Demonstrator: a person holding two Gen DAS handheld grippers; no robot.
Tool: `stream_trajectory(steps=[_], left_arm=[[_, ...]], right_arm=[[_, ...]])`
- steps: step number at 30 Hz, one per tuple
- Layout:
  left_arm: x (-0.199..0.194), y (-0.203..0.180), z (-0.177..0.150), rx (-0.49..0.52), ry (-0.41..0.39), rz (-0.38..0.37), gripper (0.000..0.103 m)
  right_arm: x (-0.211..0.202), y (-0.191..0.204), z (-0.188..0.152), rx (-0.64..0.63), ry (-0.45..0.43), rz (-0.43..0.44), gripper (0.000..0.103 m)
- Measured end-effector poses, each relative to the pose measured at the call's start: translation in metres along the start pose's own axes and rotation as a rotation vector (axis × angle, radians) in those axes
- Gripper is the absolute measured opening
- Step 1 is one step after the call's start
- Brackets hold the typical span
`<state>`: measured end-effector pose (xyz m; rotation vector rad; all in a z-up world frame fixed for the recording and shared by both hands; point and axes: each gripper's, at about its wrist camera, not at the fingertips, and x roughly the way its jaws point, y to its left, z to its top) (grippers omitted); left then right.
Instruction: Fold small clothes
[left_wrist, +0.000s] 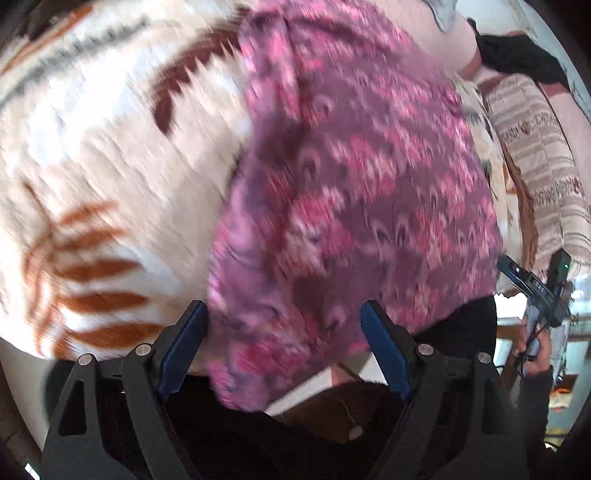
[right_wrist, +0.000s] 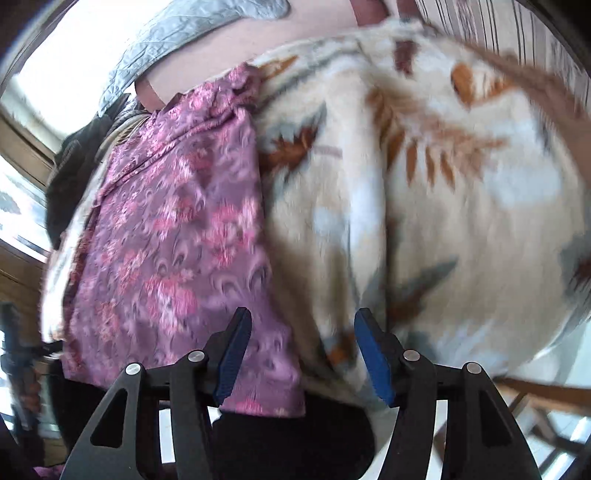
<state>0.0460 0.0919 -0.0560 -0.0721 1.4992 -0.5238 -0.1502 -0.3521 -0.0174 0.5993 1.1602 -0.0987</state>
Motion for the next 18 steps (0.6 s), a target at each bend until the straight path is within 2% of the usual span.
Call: stream_trajectory(steps=[3,5,6,8,9,10,11,12,15,18], left_arm=[[0.006,-0.001,-0.005,-0.008,0.028,-0.013,0.085],[0.003,-0.003,-0.007,-0.006,0.026,-0.02,0.085],[0.002,-0.003,-0.007,-0.009,0.032,-0.034,0.083],[0.001,-0.002,-0.007,-0.015,0.044,-0.057,0.068],[0.002,-0.002,-0.008,-0.017,0.059,-0.062,0.048],[0.004,-0.001,-0.009,-0.018,0.068,-0.062,0.031],[0.005,0.0,-0.01,-0.021,0.077,-0.062,0.022],[0.006,0.0,-0.01,-0.021,0.082,-0.068,0.008],[-0.005,-0.001,-0.013,-0.019,0.058,-0.104,0.006],[-0.023,-0.004,-0.008,-0.018,0.007,-0.177,0.006]], right_arm=[[0.02,0.014,-0.013,-0.018,0.072,0.098,0.061],[0.028,0.025,-0.019,-0.073,0.1,0.117,0.06],[0.028,0.03,-0.02,-0.111,0.097,0.104,0.057],[0.027,0.038,-0.022,-0.162,0.088,0.105,0.03],[0.027,0.043,-0.021,-0.181,0.09,0.12,0.011],[0.024,0.045,-0.02,-0.193,0.083,0.119,0.011],[0.021,0.048,-0.02,-0.212,0.069,0.123,0.011],[0.017,0.051,-0.02,-0.229,0.053,0.141,0.011],[0.005,0.057,-0.02,-0.223,0.005,0.208,0.01],[-0.008,0.058,-0.016,-0.188,-0.043,0.274,0.01]])
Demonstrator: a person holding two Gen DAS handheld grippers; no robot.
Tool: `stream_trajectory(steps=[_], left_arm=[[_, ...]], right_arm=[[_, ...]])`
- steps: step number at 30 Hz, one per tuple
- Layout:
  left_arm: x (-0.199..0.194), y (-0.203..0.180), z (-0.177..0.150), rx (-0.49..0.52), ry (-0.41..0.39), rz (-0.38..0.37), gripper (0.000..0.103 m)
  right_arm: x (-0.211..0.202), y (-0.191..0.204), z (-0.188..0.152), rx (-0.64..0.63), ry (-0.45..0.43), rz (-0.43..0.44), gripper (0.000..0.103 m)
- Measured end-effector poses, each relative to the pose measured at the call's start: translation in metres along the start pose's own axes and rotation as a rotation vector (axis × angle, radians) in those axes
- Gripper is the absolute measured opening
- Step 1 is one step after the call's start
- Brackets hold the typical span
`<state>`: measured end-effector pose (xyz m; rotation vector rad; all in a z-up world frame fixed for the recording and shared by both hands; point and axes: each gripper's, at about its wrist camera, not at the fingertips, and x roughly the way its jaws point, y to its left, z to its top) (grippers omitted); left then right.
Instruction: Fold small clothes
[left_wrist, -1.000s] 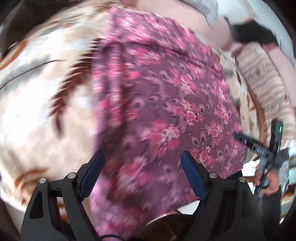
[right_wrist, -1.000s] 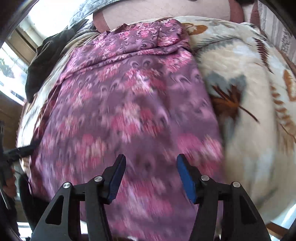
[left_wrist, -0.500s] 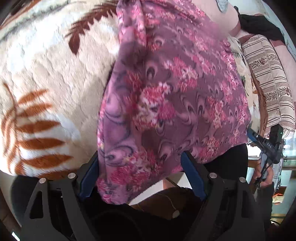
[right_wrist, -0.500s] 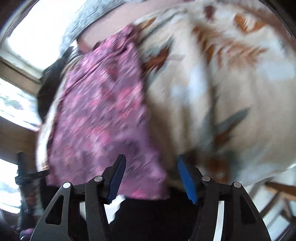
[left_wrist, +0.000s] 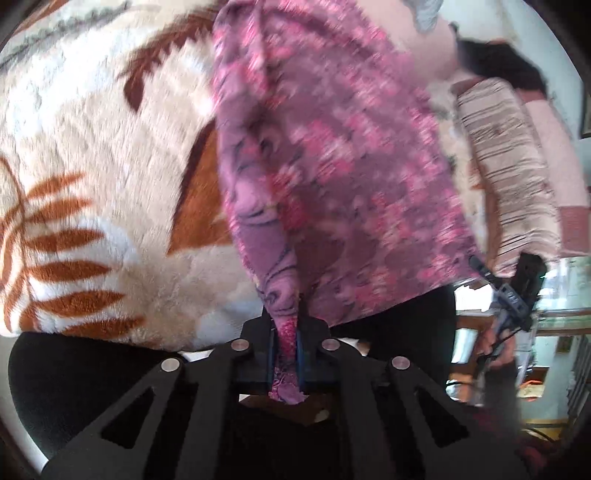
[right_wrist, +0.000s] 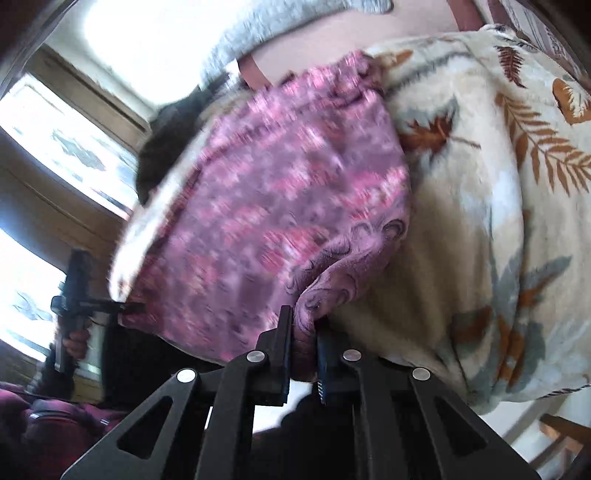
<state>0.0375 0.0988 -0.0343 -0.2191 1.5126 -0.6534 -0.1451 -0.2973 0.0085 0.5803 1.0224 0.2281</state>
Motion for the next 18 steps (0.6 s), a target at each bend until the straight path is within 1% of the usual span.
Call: stream_trajectory(steps=[1,7,12,16,18], left_arm=[[-0.008,-0.001,0.003,-0.006,-0.024,-0.038,0.006],[-0.032,0.0,0.028,-0.059,-0.114,-0.187,0.006],[-0.038,0.0,0.047,-0.087,-0.161,-0.239,0.006],[-0.048,0.004,0.069,-0.11,-0.207,-0.27,0.006],[-0.053,0.008,0.086,-0.137,-0.235,-0.288,0.006]], right_arm=[[-0.004,0.0,0.003,0.018,-0.026,0.021,0.01],[-0.012,0.006,0.026,0.068,-0.113,0.075,0.01],[-0.015,0.011,0.051,0.079,-0.167,0.095,0.01],[-0.013,0.012,0.077,0.097,-0.222,0.105,0.01],[-0.007,0.012,0.095,0.106,-0.24,0.103,0.01]])
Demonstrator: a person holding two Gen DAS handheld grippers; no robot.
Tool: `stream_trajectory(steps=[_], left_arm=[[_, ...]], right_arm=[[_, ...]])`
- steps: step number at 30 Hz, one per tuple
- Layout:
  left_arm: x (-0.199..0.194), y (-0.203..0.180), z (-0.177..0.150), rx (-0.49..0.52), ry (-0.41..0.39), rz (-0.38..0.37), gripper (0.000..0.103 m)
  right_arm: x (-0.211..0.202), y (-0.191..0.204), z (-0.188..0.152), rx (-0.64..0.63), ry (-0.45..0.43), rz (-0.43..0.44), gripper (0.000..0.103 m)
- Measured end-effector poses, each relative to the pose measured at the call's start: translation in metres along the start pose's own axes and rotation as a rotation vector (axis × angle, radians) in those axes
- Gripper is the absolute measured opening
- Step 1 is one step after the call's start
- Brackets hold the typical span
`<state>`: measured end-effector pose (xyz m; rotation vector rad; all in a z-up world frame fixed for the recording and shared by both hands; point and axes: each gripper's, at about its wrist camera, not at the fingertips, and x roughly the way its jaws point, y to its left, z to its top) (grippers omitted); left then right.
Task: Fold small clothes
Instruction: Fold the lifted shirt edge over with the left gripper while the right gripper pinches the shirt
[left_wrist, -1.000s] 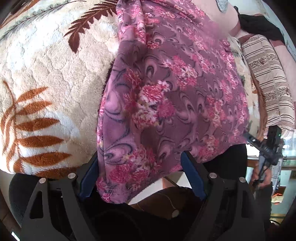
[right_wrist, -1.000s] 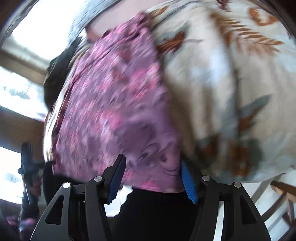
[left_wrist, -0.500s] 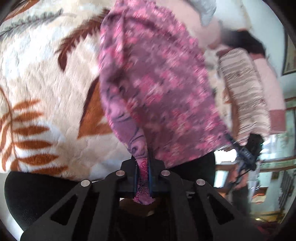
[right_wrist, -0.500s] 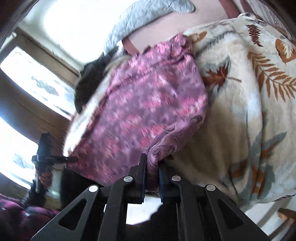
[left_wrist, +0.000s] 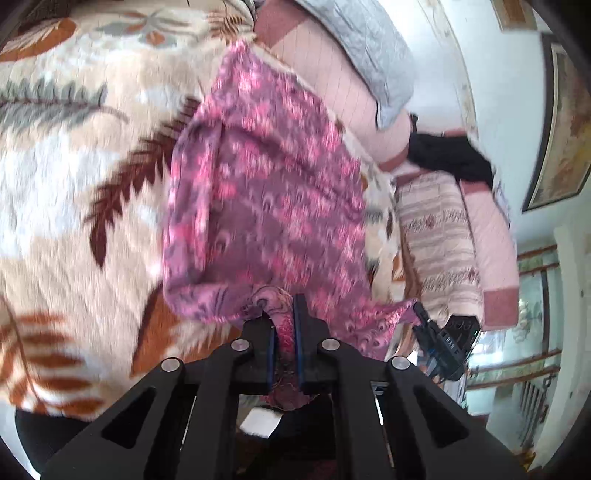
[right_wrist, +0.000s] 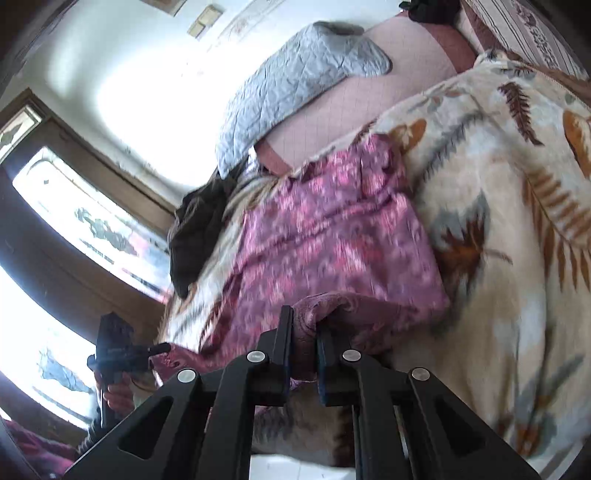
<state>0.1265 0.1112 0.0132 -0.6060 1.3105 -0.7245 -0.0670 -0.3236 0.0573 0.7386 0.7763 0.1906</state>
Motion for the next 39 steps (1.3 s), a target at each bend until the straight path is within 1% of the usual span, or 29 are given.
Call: stream_trajectory(steps=[2,6,8,12,13,16,21,23,27,28,30,32,33,34,35,36,37,38,39], left_arm=[[0.001,0.0,0.018,-0.016,-0.024,-0.009,0.006],[0.007,-0.001,0.057,-0.034,-0.063,-0.001,0.006],[0.015,-0.001,0.083,-0.05,-0.089,0.006,0.006],[0.031,0.004,0.13,-0.081,-0.134,0.006,0.006],[0.037,0.007,0.146,-0.096,-0.147,-0.002,0.006],[0.051,0.011,0.179,-0.127,-0.163,-0.014,0.006],[0.076,0.015,0.223,-0.143,-0.158,-0.005,0.006],[0.089,0.019,0.243,-0.151,-0.152,0.016,0.006],[0.114,0.031,0.277,-0.199,-0.15,0.053,0.006],[0.124,0.034,0.287,-0.21,-0.138,0.077,0.006],[0.134,0.038,0.297,-0.225,-0.118,0.11,0.006],[0.143,0.038,0.307,-0.22,-0.097,0.145,0.006],[0.143,0.036,0.31,-0.218,-0.094,0.14,0.006],[0.142,0.036,0.313,-0.222,-0.094,0.119,0.006],[0.139,0.035,0.318,-0.24,-0.101,0.087,0.006],[0.135,0.035,0.32,-0.258,-0.112,0.055,0.006],[0.128,0.037,0.323,-0.292,-0.134,-0.008,0.007],[0.125,0.038,0.323,-0.307,-0.148,-0.047,0.008],[0.122,0.039,0.323,-0.317,-0.157,-0.073,0.013]], right_arm=[[0.01,0.0,0.014,0.001,-0.013,0.001,0.01],[0.037,-0.004,0.053,0.018,-0.057,0.002,0.01],[0.049,-0.01,0.071,0.037,-0.078,0.003,0.01],[0.082,-0.028,0.108,0.1,-0.115,-0.005,0.01],[0.092,-0.034,0.117,0.117,-0.121,-0.014,0.01],[0.119,-0.049,0.141,0.166,-0.136,-0.025,0.01],[0.16,-0.073,0.174,0.251,-0.137,-0.023,0.01],[0.175,-0.079,0.185,0.271,-0.131,-0.038,0.01],[0.207,-0.095,0.203,0.311,-0.114,-0.092,0.01],[0.217,-0.099,0.208,0.323,-0.1,-0.118,0.01],[0.229,-0.103,0.214,0.338,-0.077,-0.155,0.01],[0.243,-0.109,0.222,0.371,-0.027,-0.155,0.012],[0.246,-0.111,0.226,0.397,-0.022,-0.157,0.015],[0.244,-0.114,0.229,0.423,-0.036,-0.138,0.015],[0.243,-0.117,0.232,0.445,-0.058,-0.126,0.015],[0.237,-0.12,0.235,0.475,-0.102,-0.118,0.017],[0.226,-0.126,0.236,0.515,-0.174,-0.115,0.024],[0.22,-0.128,0.236,0.537,-0.213,-0.11,0.029],[0.213,-0.132,0.234,0.556,-0.247,-0.105,0.037]])
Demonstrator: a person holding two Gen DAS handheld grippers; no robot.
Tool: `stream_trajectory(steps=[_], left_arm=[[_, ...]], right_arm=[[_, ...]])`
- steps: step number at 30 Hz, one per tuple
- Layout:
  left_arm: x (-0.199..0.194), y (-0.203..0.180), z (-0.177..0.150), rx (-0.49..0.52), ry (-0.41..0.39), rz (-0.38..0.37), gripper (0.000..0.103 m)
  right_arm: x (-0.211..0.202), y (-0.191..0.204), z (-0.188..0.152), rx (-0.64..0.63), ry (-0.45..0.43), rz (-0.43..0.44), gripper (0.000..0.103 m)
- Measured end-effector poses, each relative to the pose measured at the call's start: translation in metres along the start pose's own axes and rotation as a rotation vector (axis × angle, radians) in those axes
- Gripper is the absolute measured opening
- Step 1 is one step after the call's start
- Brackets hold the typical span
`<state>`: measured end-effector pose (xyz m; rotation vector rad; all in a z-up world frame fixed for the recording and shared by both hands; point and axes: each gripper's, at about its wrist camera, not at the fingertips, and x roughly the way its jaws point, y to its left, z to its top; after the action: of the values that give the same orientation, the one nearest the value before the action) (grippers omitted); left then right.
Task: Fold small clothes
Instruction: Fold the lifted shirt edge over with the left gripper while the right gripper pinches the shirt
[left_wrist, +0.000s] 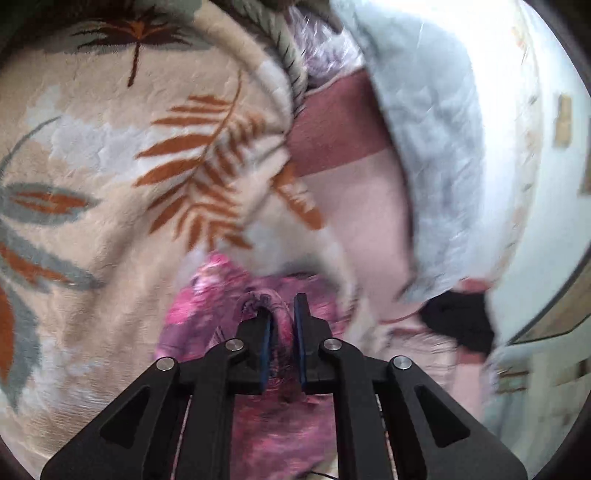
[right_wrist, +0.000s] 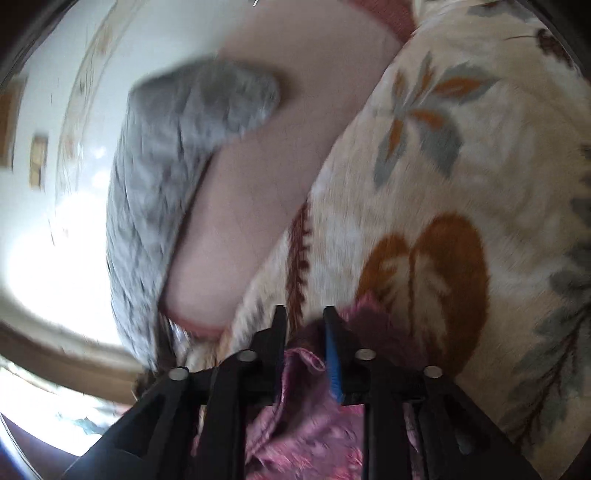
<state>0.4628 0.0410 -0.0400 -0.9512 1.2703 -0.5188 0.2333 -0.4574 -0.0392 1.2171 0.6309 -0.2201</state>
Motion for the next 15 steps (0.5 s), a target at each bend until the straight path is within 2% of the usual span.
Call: stream_trajectory(steps=[2,3,4,6,7,9,12,15], left_arm=[[-0.005,0.0,-0.002,0.013,-0.008,-0.003,0.021],[-0.008,0.0,-0.003,0.029,-0.026,0.012,0.027],[-0.015,0.0,-0.004,0.061,-0.069,0.051,0.039],[-0.023,0.006,-0.001,0.054,-0.115,0.082,0.049],[-0.026,0.013,0.0,0.025,-0.111,0.082,0.049],[-0.023,0.016,-0.003,0.045,-0.063,0.079,0.049],[-0.016,0.0,-0.02,0.215,-0.023,0.164,0.051],[-0.003,-0.006,-0.032,0.292,0.029,0.184,0.051]], right_arm=[[-0.007,-0.003,0.002,-0.028,0.002,-0.033,0.039],[-0.01,-0.001,0.0,-0.09,0.02,-0.067,0.039],[-0.011,0.0,-0.002,-0.137,0.034,-0.091,0.039],[-0.011,0.002,-0.008,-0.235,0.062,-0.154,0.042],[-0.01,0.003,-0.012,-0.277,0.074,-0.183,0.042],[-0.004,0.007,-0.019,-0.328,0.101,-0.2,0.044],[0.007,0.016,-0.024,-0.387,0.119,-0.214,0.049],[0.024,0.029,-0.032,-0.452,0.129,-0.26,0.052]])
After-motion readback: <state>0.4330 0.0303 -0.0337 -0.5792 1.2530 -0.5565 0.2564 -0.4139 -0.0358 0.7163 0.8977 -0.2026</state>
